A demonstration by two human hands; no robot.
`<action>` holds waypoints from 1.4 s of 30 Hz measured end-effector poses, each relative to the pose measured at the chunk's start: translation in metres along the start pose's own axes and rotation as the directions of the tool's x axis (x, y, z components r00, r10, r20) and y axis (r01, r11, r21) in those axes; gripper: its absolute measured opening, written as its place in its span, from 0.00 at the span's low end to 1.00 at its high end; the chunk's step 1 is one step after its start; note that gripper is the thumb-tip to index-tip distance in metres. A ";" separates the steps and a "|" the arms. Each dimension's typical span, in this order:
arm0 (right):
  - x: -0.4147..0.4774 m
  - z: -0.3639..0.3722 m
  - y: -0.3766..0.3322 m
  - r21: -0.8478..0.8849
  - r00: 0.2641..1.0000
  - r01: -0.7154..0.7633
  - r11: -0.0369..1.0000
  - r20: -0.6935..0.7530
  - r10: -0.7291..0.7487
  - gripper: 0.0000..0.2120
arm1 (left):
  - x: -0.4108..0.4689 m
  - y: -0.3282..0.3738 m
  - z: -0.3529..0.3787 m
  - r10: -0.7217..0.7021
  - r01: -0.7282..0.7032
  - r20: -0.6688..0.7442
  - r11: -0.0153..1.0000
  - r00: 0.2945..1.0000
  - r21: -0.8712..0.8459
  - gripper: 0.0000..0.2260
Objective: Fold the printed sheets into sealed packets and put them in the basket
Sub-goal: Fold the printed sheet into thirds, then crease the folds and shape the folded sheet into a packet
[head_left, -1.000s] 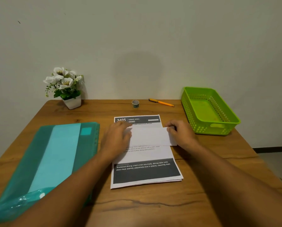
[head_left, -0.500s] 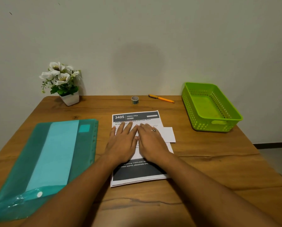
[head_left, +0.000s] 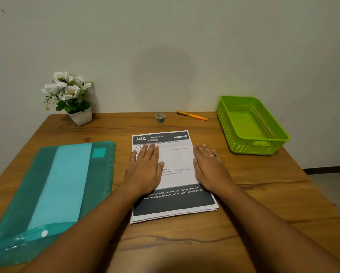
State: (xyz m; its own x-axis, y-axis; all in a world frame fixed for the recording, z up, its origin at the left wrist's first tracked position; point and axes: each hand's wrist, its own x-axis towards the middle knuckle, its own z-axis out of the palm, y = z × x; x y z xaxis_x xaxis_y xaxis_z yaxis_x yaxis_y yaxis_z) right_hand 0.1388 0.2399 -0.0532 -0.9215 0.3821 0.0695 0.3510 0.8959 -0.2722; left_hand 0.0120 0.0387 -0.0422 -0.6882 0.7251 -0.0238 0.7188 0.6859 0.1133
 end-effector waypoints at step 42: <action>-0.040 0.026 -0.301 0.204 0.744 0.624 0.755 0.142 -0.653 0.13 | -0.251 -0.188 -0.079 -0.296 0.250 0.027 0.752 0.955 -0.610 0.02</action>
State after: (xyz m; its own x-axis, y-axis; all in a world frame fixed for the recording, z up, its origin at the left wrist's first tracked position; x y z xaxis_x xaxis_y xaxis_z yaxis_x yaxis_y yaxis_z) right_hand 0.0657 -0.0513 0.0015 -0.9383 -0.3331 0.0928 -0.3437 0.8684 -0.3575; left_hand 0.0414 -0.2771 0.0213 -0.8670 0.4914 -0.0829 0.3086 0.6600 0.6850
